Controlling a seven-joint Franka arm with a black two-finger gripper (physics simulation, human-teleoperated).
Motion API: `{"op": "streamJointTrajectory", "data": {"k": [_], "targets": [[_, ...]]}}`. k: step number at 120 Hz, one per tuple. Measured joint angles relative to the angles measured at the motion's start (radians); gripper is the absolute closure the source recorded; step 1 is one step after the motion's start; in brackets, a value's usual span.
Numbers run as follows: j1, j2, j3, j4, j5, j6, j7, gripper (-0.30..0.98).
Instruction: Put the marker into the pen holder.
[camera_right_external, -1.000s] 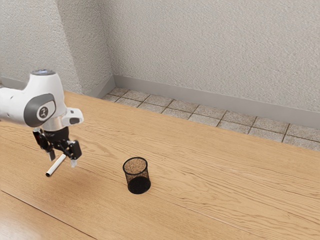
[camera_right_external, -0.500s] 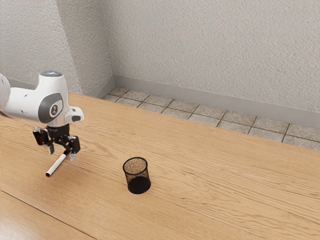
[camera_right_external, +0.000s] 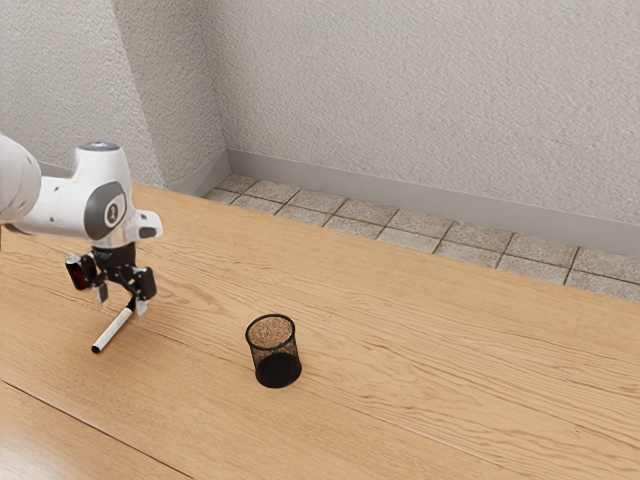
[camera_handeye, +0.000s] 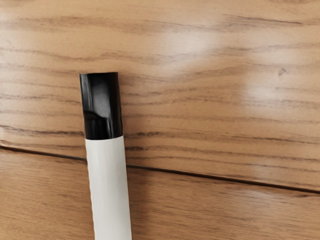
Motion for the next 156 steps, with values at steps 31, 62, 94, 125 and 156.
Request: {"op": "streamJointTrajectory", "data": {"k": [31,62,94,125,156], "targets": [[0.08,0.04,-0.071,0.022,-0.005,0.004,0.059,0.0],[0.082,0.039,-0.072,0.005,-0.005,0.013,0.102,0.07],[0.083,0.055,-0.072,0.016,-0.005,0.02,0.139,0.22],[0.092,0.069,-0.074,0.027,-0.007,0.023,0.163,0.36],[0.092,0.076,-0.083,0.033,-0.011,0.026,0.178,0.51]]}}
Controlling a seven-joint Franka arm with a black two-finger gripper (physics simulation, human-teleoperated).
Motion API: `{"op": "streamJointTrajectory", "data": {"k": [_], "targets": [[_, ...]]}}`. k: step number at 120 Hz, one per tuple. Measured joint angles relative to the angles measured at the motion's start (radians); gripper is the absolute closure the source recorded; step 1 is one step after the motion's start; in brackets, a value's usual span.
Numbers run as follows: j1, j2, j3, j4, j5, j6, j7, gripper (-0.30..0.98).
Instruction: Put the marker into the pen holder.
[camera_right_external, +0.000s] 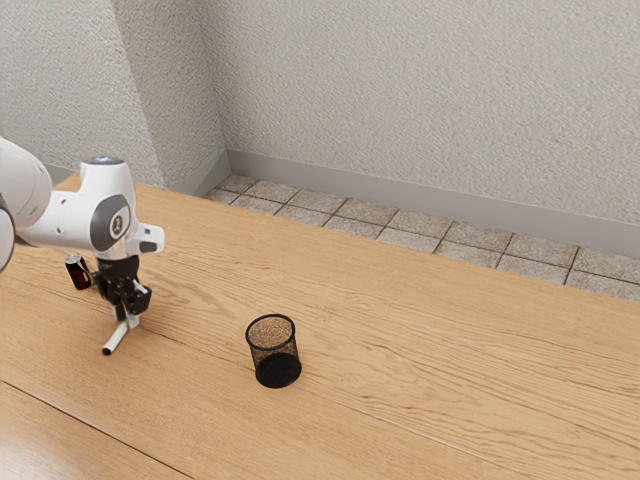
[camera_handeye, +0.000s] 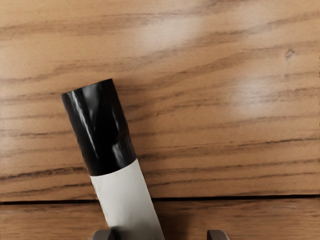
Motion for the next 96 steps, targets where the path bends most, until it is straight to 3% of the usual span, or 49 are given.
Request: {"op": "streamJointTrajectory", "data": {"k": [38,96], "targets": [[0.0,-0.003,-0.007,-0.007,-0.014,0.013,0.011,0.62],[0.0,0.011,-0.023,-0.01,-0.13,0.031,-0.011,0.63]]}}
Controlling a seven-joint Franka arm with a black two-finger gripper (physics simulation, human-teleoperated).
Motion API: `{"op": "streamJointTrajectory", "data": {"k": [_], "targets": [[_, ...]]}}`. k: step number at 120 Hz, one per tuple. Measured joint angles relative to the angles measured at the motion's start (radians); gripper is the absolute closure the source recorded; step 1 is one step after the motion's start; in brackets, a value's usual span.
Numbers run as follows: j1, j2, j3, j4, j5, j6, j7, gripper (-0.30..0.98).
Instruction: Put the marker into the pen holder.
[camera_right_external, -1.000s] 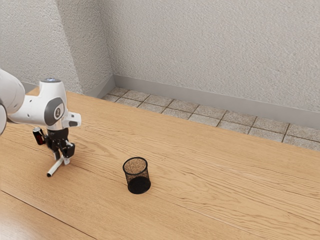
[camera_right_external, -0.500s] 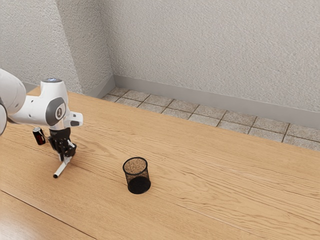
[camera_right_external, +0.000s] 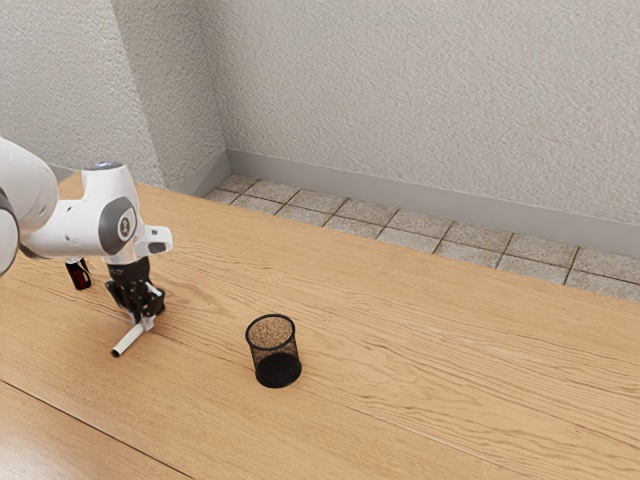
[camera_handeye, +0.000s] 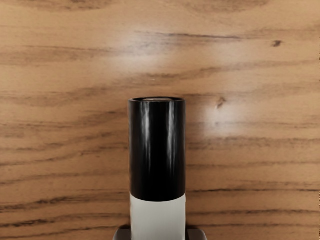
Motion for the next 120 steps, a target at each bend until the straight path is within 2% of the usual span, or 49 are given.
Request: {"op": "streamJointTrajectory", "data": {"k": [30,47,75,87,101,120], "targets": [[-0.004,-0.015,-0.003,0.003,0.002,0.007,-0.01,0.7],[-0.007,-0.114,-0.048,-0.032,0.011,0.052,-0.018,0.72],[-0.008,-0.442,-0.187,-0.314,0.013,0.355,-0.04,0.74],[0.008,-0.556,-0.282,-0.429,0.009,0.497,-0.045,0.74],[-0.007,-0.614,-0.395,-0.487,-0.022,0.621,-0.045,0.75],[-0.008,-0.635,-0.494,-0.534,-0.084,0.728,-0.039,0.75]]}}
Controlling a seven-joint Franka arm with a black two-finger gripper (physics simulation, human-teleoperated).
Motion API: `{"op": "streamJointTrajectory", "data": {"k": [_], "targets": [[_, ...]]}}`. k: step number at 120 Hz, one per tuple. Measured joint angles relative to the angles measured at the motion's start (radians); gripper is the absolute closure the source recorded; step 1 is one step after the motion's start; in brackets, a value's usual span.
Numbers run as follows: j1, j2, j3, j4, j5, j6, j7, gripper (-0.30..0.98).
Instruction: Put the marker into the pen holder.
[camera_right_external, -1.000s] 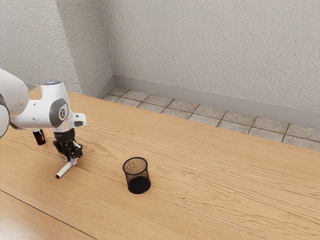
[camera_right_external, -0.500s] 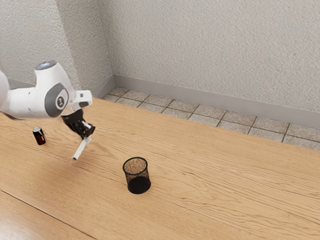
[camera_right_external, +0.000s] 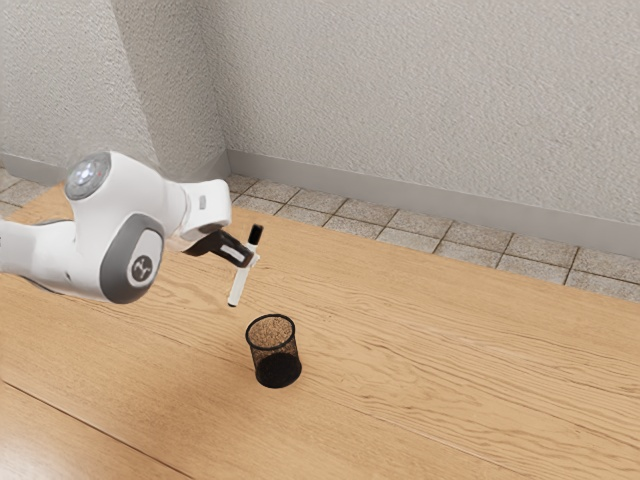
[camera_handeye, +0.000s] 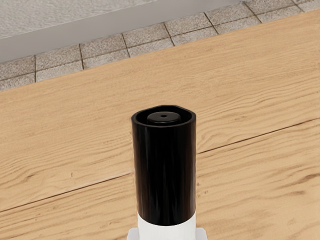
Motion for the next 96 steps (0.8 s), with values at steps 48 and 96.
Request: {"op": "streamJointTrajectory", "data": {"k": [48,96], "targets": [[0.0,0.006,-0.135,-0.066,-0.088,0.157,0.02,0.75],[0.003,0.107,-0.145,-0.066,-0.114,0.221,0.035,0.74]]}}
